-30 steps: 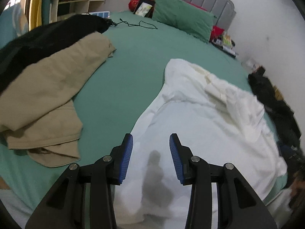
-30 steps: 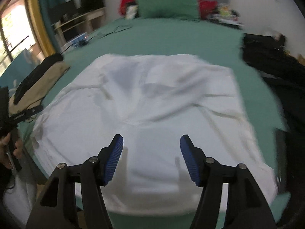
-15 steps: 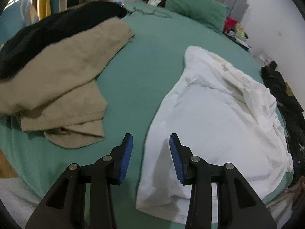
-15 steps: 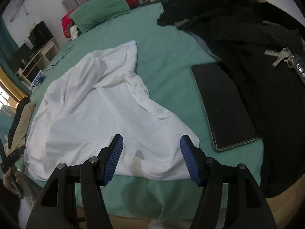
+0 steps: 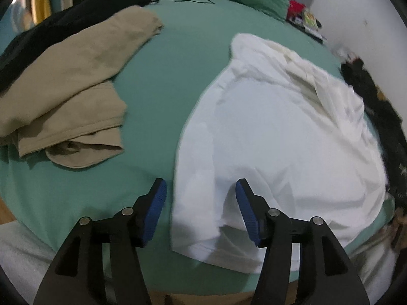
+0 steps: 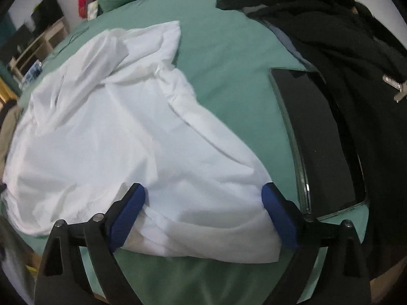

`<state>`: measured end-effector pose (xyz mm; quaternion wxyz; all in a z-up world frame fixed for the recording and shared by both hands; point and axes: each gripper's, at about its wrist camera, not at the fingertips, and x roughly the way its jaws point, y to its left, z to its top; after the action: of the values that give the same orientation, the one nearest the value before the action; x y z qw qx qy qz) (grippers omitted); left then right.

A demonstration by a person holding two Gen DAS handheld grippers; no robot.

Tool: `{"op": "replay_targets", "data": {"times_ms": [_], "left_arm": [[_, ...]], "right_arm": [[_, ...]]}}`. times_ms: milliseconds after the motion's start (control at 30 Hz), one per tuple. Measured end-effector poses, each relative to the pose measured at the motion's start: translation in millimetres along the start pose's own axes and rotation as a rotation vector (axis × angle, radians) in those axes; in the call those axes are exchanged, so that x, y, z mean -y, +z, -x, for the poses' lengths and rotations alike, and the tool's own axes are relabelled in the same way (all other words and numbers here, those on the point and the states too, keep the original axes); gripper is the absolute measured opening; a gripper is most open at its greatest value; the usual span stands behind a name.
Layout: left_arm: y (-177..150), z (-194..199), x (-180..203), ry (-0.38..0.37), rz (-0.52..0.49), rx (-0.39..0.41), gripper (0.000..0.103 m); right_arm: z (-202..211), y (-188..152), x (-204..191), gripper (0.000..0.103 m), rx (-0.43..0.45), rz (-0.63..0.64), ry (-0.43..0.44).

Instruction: Fold large clothes

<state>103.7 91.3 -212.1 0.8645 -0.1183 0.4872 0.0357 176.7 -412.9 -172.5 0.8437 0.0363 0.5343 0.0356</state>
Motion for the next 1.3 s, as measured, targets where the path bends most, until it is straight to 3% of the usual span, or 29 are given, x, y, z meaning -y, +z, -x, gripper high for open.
{"op": "replay_targets", "data": {"times_ms": [67,133,167,200,233,267,300,367,433,567,700,800,1300], "left_arm": [[-4.4,-2.2,13.0,0.053,-0.066,-0.009,0.059],[-7.2,-1.2,20.7,0.060,-0.101,-0.015,0.059],[-9.0,0.0,23.6,0.049,-0.115,-0.013,0.052],[-10.7,2.0,24.6,0.026,-0.124,-0.006,0.036],[-12.5,3.3,24.7,-0.010,-0.126,-0.003,0.027],[-13.3,4.3,23.7,-0.035,-0.124,-0.005,0.014],[-13.2,5.3,23.8,-0.048,-0.122,-0.003,0.008],[-11.7,12.6,21.9,-0.068,-0.107,0.023,0.007],[-7.9,30.1,17.9,-0.086,-0.075,0.092,0.006],[0.1,61.5,0.2,-0.107,0.012,0.183,0.006],[6.0,82.3,-16.5,-0.138,0.064,0.211,0.006],[6.4,94.2,-19.2,-0.155,0.075,0.223,0.006],[-0.9,149.8,-19.5,-0.236,0.090,0.308,0.006]], "right_arm": [[1.6,-3.9,-6.8,0.081,0.000,0.036,0.026],[5.2,-8.6,-11.3,0.068,0.009,0.057,0.021],[7.5,-11.1,-11.9,0.056,0.017,0.052,0.032],[8.8,-12.7,-11.3,0.040,0.022,0.038,0.045],[10.8,-14.9,-9.2,0.031,0.029,0.007,0.072],[12.4,-18.0,-4.6,0.014,0.038,-0.044,0.123],[12.0,-23.2,1.8,0.009,0.046,-0.121,0.211],[11.5,-31.9,7.8,0.008,0.076,-0.212,0.350],[14.7,-37.2,7.8,0.007,0.105,-0.244,0.394],[40.6,-41.7,9.2,0.007,0.201,-0.262,0.393],[67.3,-51.9,26.6,0.006,0.299,-0.385,0.426],[85.4,-53.8,24.3,0.006,0.348,-0.390,0.420],[155.8,-62.0,15.0,0.006,0.422,-0.272,0.334]]}}
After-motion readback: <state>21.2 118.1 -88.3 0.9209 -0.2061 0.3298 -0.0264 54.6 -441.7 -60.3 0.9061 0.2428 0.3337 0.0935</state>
